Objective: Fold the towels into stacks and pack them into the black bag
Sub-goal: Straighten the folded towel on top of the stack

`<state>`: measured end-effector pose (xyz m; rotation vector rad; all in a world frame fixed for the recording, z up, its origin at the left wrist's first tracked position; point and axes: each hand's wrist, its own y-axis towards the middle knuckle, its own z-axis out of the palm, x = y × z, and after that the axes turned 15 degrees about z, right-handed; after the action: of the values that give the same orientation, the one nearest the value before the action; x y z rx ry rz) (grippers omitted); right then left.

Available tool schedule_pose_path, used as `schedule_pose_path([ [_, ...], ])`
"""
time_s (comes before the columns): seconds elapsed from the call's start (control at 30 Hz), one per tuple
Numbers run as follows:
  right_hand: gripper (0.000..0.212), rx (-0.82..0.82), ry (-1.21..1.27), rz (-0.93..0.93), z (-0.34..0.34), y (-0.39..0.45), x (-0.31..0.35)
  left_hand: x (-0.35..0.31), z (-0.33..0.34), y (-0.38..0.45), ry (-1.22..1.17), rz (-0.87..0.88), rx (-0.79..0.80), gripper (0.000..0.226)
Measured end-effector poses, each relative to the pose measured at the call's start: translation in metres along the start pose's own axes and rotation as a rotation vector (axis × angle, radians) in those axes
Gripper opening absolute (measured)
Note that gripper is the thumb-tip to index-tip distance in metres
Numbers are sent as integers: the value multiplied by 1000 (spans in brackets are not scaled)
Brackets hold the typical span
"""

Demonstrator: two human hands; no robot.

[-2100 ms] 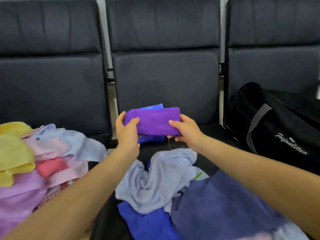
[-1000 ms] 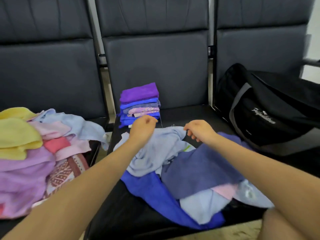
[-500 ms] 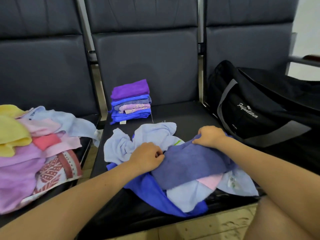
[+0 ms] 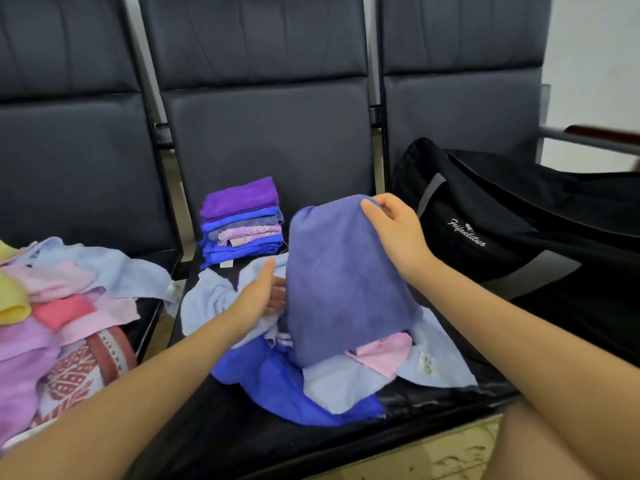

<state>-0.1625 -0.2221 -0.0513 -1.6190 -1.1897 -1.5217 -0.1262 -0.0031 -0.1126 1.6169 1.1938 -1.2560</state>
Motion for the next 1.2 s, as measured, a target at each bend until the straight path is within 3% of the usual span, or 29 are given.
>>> schedule_pose_path([
  [0.07, 21, 43, 43, 31, 5, -5, 4, -13, 0, -6, -199, -47, 78, 74],
  [0.1, 21, 63, 51, 42, 7, -7, 4, -18, 2, -10, -260, -34, 111, 71],
  [0.23, 17, 174, -37, 19, 16, -18, -6, -31, 12, -24, -463, 132, 90, 31],
  [0.37, 18, 303, -168, 93, 19, -24, -22, -29, 12, -30, -303, 142, -19, 22],
  [0.43, 32, 448, 27, 329, 18, -25, -20, -31, 10, -32, -200, 186, -108, 15],
  [0.53, 56, 640, 244, 633, 17, -30, -13, -41, 5, -35, -244, 254, -174, 14],
  [0.67, 33, 820, 407, 693, 17, -35, 2, -69, 0, -40, -177, 343, -215, 18],
  [0.77, 32, 935, 436, 686, 21, -41, 18, -88, -5, -44, -60, 480, -239, 34],
  [0.93, 22, 912, 409, 627, 29, -55, 39, -115, -18, -53, -72, 625, -202, 20],
  [1.07, 37, 657, 569, 374, 29, -48, 55, -114, -32, -57, -104, 569, -141, 28],
  [1.2, 31, 410, 517, 190, 18, -39, 73, -100, -49, -66, -5, 502, 55, 26],
])
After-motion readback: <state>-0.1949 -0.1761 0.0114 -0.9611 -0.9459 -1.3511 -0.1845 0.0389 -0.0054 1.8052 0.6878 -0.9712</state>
